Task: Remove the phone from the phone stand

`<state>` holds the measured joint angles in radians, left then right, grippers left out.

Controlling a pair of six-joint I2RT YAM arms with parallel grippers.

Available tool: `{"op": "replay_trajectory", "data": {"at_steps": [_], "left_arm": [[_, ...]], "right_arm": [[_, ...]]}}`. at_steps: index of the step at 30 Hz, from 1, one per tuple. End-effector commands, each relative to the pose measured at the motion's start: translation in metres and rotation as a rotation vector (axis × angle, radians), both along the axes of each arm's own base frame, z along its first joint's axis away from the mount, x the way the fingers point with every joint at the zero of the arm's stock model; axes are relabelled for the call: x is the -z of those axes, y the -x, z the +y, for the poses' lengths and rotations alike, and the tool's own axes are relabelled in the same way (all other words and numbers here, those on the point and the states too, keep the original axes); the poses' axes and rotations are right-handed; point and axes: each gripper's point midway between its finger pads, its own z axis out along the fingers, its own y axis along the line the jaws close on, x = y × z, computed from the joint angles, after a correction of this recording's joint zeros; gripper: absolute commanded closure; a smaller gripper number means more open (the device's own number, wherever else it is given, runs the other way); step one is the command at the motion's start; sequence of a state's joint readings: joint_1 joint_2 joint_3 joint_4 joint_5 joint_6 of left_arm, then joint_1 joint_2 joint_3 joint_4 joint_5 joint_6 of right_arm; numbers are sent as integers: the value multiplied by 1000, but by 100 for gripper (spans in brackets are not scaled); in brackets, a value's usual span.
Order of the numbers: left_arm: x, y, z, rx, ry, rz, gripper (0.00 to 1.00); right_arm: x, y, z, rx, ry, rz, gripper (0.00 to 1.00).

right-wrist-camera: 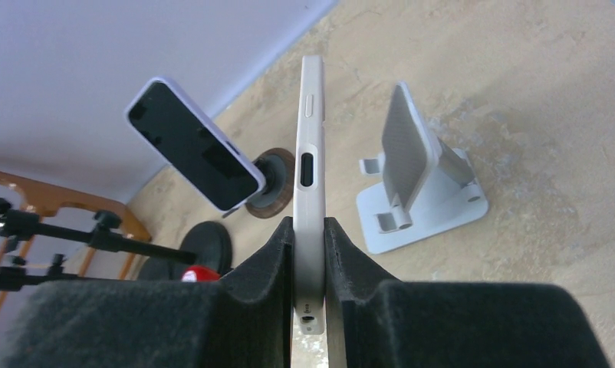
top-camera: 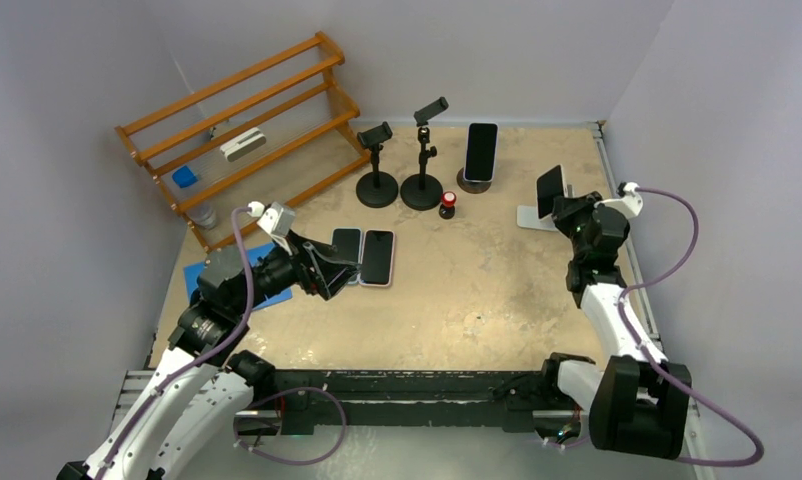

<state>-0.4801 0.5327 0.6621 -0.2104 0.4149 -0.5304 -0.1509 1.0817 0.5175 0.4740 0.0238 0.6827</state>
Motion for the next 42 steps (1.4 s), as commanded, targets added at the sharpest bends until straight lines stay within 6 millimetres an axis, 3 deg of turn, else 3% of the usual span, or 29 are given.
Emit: {"op": "replay_trajectory", "data": {"at_steps": [1, 9, 19, 25, 33, 38, 42], "left_arm": [[-21, -2, 0, -1, 19, -64, 17], [-19, -5, 0, -7, 13, -53, 17], [-14, -14, 2, -34, 1, -35, 17], [-14, -18, 2, -40, 11, -34, 17], [-20, -1, -13, 101, 63, -98, 15], [-25, -8, -18, 95, 106, -64, 15], [-36, -10, -23, 104, 175, -33, 13]], "right_arm": [[-93, -1, 11, -43, -53, -248, 100], [-137, 28, 49, -186, -91, -339, 100], [-173, 69, 127, -438, -156, -437, 100], [-179, 99, 186, -653, -254, -487, 100], [-185, 141, 243, -940, -426, -608, 100], [-192, 156, 265, -1031, -508, -668, 100], [-196, 170, 270, -1074, -606, -720, 100]]}}
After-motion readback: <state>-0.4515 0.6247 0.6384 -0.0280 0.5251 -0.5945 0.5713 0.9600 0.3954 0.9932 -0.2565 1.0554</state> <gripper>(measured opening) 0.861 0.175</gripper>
